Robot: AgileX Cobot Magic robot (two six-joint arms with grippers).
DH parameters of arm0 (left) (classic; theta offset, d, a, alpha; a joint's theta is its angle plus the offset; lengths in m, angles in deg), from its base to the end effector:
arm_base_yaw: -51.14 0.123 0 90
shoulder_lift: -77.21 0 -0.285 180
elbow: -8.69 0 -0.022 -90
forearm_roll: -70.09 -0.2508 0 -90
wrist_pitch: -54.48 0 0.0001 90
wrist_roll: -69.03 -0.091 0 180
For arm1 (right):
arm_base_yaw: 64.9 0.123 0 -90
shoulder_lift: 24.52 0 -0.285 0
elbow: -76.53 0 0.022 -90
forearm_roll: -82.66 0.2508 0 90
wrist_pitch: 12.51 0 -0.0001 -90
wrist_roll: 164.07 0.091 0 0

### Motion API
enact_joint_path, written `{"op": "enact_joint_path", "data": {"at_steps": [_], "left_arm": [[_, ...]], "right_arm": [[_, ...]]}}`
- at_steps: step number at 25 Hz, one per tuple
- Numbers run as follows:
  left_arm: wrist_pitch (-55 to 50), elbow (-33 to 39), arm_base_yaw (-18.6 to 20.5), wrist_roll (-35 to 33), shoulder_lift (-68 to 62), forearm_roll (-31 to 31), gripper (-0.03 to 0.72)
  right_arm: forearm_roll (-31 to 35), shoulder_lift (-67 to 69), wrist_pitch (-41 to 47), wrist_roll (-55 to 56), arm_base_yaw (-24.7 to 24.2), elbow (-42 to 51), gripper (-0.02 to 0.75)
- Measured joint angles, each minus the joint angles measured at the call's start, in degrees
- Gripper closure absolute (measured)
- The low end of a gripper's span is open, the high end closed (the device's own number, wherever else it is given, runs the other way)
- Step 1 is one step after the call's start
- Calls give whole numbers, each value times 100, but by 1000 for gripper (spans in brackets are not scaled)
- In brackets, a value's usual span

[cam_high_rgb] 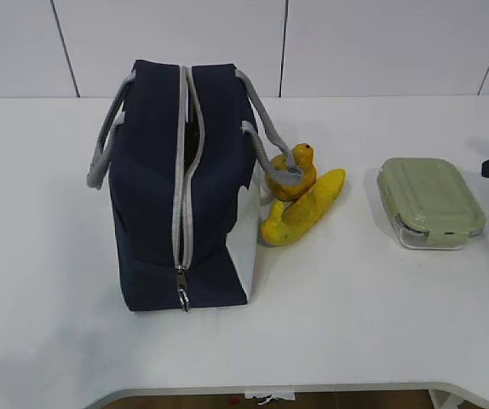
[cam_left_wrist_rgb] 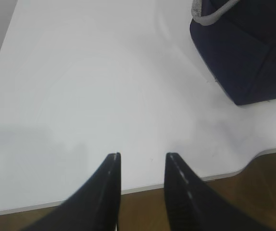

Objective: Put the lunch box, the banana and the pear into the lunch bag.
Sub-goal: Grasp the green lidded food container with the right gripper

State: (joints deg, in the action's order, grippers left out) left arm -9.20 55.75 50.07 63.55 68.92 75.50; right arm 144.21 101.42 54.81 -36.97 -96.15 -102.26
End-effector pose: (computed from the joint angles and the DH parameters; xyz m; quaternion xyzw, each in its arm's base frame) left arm -0.0090 -0.0075 0.2808 0.0526 0.8592 -0.0275 0.5082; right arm 0.3668 -0.1362 0.1668 0.0906 0.8851 0.4017 0.2169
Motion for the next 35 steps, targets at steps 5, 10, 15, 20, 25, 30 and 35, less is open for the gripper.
{"op": "enact_joint_path", "data": {"at_steps": [5, 10, 15, 20, 25, 30, 35], "left_arm": [[0, 0, 0, 0, 0, 0, 449], [0, 0, 0, 0, 0, 8, 449], [0, 0, 0, 0, 0, 8, 449], [0, 0, 0, 0, 0, 8, 449], [0, 0, 0, 0, 0, 8, 449], [0, 0, 0, 0, 0, 8, 449], [0, 0, 0, 0, 0, 8, 449]], "right_arm": [[-19, 294, 2, -69, 201, -124, 145], [32, 405, 2, -81, 201, -131, 146], [147, 542, 2, -81, 251, -131, 146], [270, 658, 2, -81, 386, -136, 146], [313, 693, 2, -81, 437, -136, 147], [327, 693, 2, -81, 450, -136, 148], [341, 693, 2, -81, 594, -145, 147]]}}
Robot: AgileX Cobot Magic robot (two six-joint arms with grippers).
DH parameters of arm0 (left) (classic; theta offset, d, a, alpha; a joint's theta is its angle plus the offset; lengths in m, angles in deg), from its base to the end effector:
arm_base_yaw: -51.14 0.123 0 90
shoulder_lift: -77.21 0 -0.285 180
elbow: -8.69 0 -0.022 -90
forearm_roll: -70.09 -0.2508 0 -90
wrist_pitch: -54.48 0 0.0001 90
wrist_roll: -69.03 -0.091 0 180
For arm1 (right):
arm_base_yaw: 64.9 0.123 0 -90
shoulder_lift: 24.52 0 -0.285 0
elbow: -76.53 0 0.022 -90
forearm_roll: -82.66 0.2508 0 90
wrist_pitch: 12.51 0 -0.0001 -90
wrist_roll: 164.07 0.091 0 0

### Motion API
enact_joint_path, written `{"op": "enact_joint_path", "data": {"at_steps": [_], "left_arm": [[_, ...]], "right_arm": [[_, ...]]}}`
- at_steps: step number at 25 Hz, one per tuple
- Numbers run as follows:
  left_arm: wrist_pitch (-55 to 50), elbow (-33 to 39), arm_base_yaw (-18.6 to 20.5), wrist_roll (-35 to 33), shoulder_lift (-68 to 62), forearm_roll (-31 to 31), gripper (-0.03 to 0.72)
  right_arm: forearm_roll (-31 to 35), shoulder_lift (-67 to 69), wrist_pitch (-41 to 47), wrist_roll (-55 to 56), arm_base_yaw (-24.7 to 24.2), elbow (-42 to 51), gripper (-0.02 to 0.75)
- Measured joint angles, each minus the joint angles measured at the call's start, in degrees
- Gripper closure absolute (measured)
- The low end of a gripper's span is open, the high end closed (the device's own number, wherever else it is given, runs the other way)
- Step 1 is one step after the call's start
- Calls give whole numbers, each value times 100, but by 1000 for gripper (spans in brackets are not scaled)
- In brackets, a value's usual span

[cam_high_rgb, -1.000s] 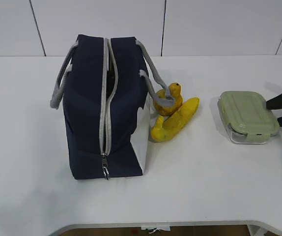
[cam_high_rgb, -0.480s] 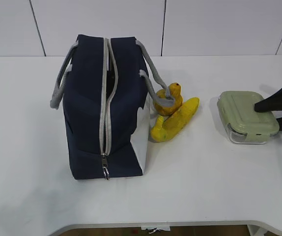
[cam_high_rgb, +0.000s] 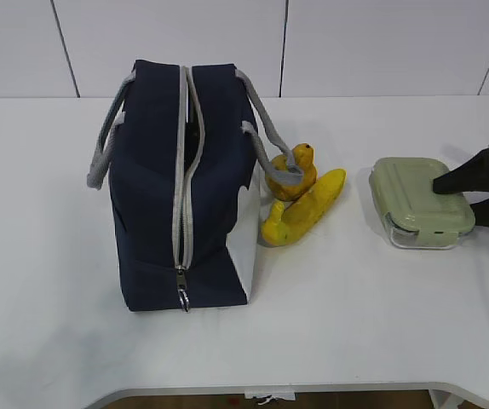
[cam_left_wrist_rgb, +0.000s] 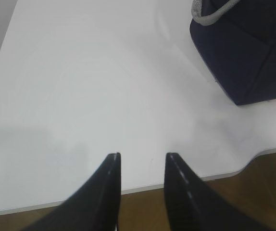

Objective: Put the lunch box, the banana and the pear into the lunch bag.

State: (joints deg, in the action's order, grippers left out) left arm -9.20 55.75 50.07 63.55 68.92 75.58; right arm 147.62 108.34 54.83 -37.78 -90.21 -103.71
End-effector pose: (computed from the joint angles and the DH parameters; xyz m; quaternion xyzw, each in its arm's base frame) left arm -0.0091 -0.0076 0.2808 0.0526 0.8592 -0.0282 0.5082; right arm 0.3896 -0.1000 0.1284 0.0770 0.8765 0.4419 0.1749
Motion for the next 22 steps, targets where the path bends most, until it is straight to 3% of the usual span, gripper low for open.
{"op": "enact_joint_path", "data": {"at_steps": [22], "left_arm": [[0, 0, 0, 0, 0, 0, 449]], "right_arm": [[-263, 52, 0, -8, 196, -301, 158]]}}
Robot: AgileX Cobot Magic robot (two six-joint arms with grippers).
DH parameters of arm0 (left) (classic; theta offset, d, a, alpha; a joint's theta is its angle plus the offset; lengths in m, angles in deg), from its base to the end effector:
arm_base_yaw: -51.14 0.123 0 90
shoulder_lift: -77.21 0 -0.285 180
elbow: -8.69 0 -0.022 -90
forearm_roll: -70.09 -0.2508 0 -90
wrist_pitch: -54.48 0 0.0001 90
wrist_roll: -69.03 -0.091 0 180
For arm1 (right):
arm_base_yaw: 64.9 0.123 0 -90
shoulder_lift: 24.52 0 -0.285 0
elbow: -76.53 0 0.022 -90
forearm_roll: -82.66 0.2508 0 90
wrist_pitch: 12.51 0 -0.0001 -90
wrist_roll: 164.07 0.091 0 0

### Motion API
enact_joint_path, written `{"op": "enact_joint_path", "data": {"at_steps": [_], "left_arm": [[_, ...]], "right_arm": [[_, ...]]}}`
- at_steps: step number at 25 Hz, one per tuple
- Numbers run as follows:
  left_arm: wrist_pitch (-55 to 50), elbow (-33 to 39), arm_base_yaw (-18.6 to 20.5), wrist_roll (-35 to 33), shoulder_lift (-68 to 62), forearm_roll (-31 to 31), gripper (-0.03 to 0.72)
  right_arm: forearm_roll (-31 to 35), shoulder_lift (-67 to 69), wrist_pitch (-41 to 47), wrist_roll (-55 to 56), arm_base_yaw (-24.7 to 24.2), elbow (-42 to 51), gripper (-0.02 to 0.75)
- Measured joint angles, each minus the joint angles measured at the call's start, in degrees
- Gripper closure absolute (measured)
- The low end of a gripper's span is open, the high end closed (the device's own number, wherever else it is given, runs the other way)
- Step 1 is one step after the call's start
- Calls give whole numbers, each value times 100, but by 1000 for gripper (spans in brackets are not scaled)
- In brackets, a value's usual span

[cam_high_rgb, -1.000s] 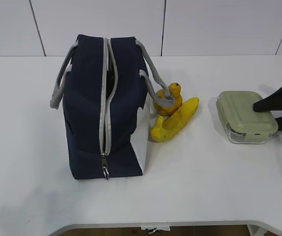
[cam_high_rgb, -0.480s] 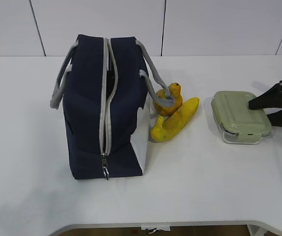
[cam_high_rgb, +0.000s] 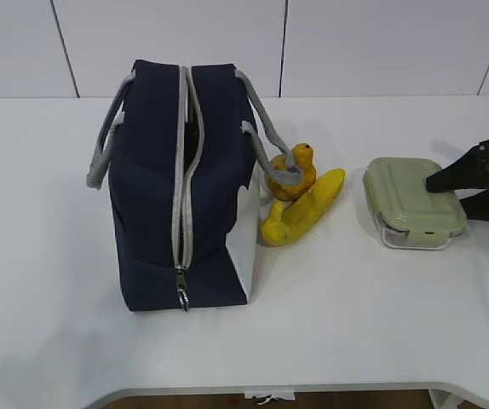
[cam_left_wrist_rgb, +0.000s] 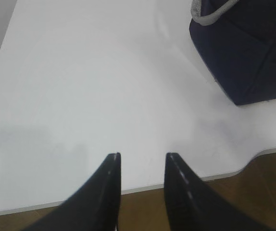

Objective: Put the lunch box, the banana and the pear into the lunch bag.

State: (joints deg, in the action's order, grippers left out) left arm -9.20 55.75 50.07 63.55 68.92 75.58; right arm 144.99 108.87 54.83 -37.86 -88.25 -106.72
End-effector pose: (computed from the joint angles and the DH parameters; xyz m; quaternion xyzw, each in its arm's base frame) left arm -0.0091 -0.0076 0.2808 0.0526 0.8592 -0.0282 0.5082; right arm 0.3997 -0.0915 0.1329 0.0381 0.8869 0.4264 0.1737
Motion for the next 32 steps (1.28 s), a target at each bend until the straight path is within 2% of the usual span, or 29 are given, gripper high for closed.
{"op": "enact_joint_path", "data": {"at_steps": [3, 8, 10, 19, 32], "left_arm": [[0, 0, 0, 0, 0, 0, 449], [0, 0, 0, 0, 0, 0, 449], [0, 0, 0, 0, 0, 0, 449], [0, 0, 0, 0, 0, 0, 449], [-92, -64, 0, 0, 0, 5, 449]], "right_arm": [[0, 0, 11, 0, 85, 0, 186], [48, 0, 97, 13, 99, 0, 325], [85, 0, 105, 35, 99, 0, 346], [111, 0, 119, 135, 108, 0, 366], [-260, -372, -68, 1368, 112, 0, 371]]}}
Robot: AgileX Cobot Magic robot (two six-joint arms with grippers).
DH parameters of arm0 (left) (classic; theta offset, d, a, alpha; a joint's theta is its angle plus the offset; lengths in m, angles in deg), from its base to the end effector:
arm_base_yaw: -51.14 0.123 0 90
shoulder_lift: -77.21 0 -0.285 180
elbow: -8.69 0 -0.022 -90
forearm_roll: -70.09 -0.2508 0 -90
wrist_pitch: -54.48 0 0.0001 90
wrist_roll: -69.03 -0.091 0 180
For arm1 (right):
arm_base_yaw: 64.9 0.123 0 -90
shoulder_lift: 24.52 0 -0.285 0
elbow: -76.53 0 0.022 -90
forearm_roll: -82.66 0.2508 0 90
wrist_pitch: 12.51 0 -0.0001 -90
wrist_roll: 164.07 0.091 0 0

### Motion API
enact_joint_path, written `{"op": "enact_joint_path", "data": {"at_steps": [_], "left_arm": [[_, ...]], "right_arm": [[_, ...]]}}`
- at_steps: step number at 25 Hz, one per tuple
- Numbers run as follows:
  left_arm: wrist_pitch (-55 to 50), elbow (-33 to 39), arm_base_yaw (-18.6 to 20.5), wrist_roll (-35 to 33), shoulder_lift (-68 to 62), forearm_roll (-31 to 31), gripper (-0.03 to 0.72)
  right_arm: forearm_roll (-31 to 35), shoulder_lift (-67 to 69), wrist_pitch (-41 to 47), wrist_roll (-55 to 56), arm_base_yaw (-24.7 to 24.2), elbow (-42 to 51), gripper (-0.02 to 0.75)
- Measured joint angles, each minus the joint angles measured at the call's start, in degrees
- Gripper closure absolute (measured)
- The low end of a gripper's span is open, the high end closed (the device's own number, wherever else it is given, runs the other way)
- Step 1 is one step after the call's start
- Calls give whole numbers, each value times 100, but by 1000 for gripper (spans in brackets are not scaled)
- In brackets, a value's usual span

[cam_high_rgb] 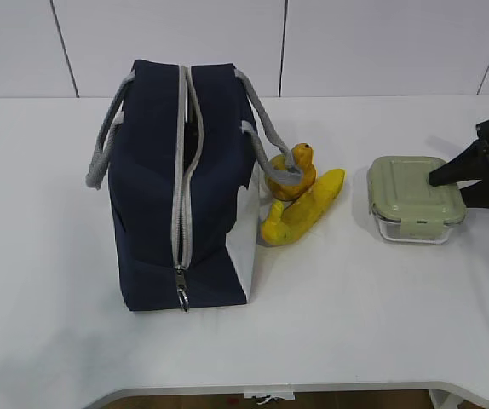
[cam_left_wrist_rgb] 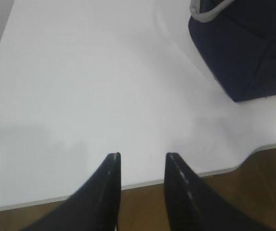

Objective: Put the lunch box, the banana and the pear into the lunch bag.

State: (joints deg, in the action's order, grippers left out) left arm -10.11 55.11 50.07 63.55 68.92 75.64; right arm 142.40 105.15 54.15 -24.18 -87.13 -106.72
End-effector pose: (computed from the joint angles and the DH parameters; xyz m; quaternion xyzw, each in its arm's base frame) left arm -0.0111 -0.0077 0.2826 0.0534 0.8603 -0.0288 0.5062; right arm 0.3983 -0.0848 0.1559 0.1112 0.8896 0.4206 0.1390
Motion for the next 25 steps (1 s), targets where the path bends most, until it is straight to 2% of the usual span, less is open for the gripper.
{"op": "enact_joint_path", "data": {"at_steps": [7, 11, 12, 15, 16, 20, 21, 22, 23, 24, 25], "left_arm": [[-553, -580, 0, 0, -525, 88, 449], [-659, -1016, 0, 0, -1230, 760, 449], [-659, -1016, 0, 0, -1346, 760, 449], [-648, -1168, 0, 0, -1967, 1347, 448], [-648, -1168, 0, 0, -2068, 1347, 448], [-625, -1267, 0, 0, -2888, 2270, 428], [-625, -1267, 0, 0, -2888, 2270, 428], [-425, -1290, 0, 0, -3241, 2759, 389], [-425, -1290, 0, 0, -3241, 2759, 389], [-188, -1290, 0, -10, -3634, 3250, 349], [-111, -1290, 0, -111, -3844, 3455, 337]], "right_arm": [[-45, -475, -3, 615, 0, 0, 371], [-65, -707, -3, 848, 0, 0, 371], [-77, -790, 8, 889, 9, 0, 371], [-112, -1071, 34, 985, 9, 0, 371], [-112, -1156, 43, 1009, 9, 0, 371], [-112, -1538, 60, 1136, 9, 0, 371], [-112, -1615, 70, 1162, 20, 0, 371], [-100, -1735, 69, 1222, 24, 0, 371], [-58, -1804, 82, 1249, 46, 0, 371], [-8, -1885, 82, 1276, 83, 10, 371], [51, -1959, 82, 1285, 142, 10, 371]]}}
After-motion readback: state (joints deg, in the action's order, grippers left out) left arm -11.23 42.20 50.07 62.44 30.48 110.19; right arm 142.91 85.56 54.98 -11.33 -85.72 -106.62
